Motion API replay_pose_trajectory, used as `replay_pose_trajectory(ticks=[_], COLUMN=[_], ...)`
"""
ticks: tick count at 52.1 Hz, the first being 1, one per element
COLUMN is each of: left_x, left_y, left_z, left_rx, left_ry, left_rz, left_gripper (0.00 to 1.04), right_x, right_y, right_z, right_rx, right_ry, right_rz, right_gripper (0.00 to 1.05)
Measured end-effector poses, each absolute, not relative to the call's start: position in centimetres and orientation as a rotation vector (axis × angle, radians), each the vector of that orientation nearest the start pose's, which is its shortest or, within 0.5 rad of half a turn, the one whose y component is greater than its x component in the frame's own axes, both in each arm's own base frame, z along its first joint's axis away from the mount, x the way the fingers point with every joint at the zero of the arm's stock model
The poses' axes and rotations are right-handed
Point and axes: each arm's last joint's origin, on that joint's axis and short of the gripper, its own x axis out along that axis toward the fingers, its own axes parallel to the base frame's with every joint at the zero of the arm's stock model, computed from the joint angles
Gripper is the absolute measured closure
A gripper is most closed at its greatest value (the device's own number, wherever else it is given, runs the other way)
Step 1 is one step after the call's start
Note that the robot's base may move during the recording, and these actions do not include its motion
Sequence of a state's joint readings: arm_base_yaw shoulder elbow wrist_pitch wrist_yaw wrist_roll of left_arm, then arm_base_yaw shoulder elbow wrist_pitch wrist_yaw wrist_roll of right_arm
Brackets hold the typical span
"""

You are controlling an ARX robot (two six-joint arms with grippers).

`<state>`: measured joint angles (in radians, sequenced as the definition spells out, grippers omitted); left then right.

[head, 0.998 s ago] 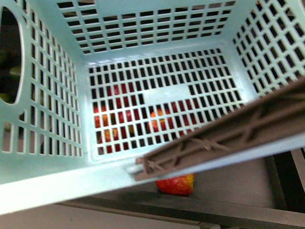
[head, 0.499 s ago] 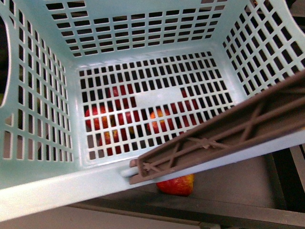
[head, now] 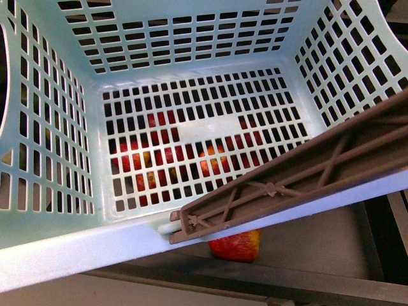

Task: Pick lemon and mango into basket

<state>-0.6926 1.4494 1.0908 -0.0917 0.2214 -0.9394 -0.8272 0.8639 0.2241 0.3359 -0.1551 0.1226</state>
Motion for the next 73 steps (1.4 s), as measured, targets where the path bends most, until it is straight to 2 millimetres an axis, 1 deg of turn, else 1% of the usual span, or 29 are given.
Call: replay_pose_trajectory(ticks=[1,4,7,10,12,13,14,19,22,26,27,29,30,32,33,38,40,48,50,55,60,65,73], left_x=[24.6,24.6,24.6,24.6,24.6,24.6,24.6,24.6,24.6,24.6,24.6,24.6,24.6,24.6,24.6,24.6,24.6,24.6,24.6,24.6,24.6,24.6,24.6], left_y=[-21.2,-21.2,-21.2,-21.2,-21.2,-21.2,-21.3,-21.3,-21.3,-21.2,-21.2,-21.2,-21.2,-21.2,-21.2,-21.2,-21.2,-21.2,-21.2,-21.2,-21.2,-21.2,-21.2], left_z=[29.4,29.4,29.4,29.4,29.4,29.4,29.4,29.4,29.4,29.4,29.4,29.4,29.4,29.4,29.4,29.4,29.4,29.4,29.4,29.4,29.4,29.4,29.4], left_rx=[-0.749,-0.75,-0.75,-0.75,-0.75,-0.75,-0.75,-0.75,-0.75,-0.75,-0.75,-0.75,-0.75,-0.75,-0.75,-0.75,-0.75,-0.75,-0.75,-0.75,-0.75,-0.75,-0.75], left_ry=[0.831,0.832,0.835,0.837,0.837,0.837,0.837,0.838,0.837,0.835,0.835,0.836,0.836,0.836,0.836,0.836,0.836,0.837,0.836,0.835,0.836,0.836,0.836], left_rz=[-0.61,-0.611,-0.616,-0.619,-0.619,-0.619,-0.62,-0.62,-0.62,-0.617,-0.617,-0.617,-0.617,-0.618,-0.618,-0.618,-0.618,-0.618,-0.618,-0.617,-0.618,-0.618,-0.618], left_gripper=[1.01,1.01,1.01,1.01,1.01,1.01,1.01,1.01,1.01,1.01,1.01,1.01,1.01,1.01,1.01,1.01,1.01,1.01,1.01,1.01,1.01,1.01,1.01], right_x=[12.1,13.0,14.3,15.3,16.3,16.4,17.0,19.6,21.2,23.7,24.6,25.6,26.5,27.9,28.0,30.6,31.0,34.2,35.2,36.7,37.8,38.4,39.4], right_y=[-12.8,-15.1,-17.6,-19.1,-20.4,-20.5,-21.3,-23.9,-25.1,-26.6,-27.1,-27.6,-27.9,-28.4,-28.4,-29.1,-29.2,-29.7,-29.7,-29.9,-30.0,-30.3,-30.6], right_z=[17.7,17.2,16.2,15.3,14.2,14.1,13.4,10.5,9.2,7.5,7.1,6.6,6.2,5.7,5.6,4.7,4.6,3.3,2.9,1.6,0.4,-0.6,-1.5], right_rx=[0.257,0.217,0.192,0.192,0.198,0.2,0.202,0.228,0.263,0.308,0.325,0.341,0.343,0.347,0.35,0.357,0.358,0.374,0.383,0.39,0.397,0.401,0.41], right_ry=[0.235,0.251,0.281,0.312,0.349,0.352,0.377,0.464,0.505,0.543,0.551,0.559,0.566,0.573,0.573,0.581,0.582,0.595,0.602,0.624,0.646,0.665,0.68], right_rz=[-0.692,-0.735,-0.753,-0.755,-0.758,-0.757,-0.756,-0.762,-0.75,-0.749,-0.742,-0.736,-0.735,-0.729,-0.728,-0.715,-0.712,-0.685,-0.676,-0.659,-0.645,-0.641,-0.632], right_gripper=[0.09,0.09,0.09,0.09,0.09,0.09,0.09,0.09,0.09,0.09,0.09,0.09,0.09,0.09,0.09,0.09,0.09,0.09,0.09,0.09,0.09,0.09,0.09])
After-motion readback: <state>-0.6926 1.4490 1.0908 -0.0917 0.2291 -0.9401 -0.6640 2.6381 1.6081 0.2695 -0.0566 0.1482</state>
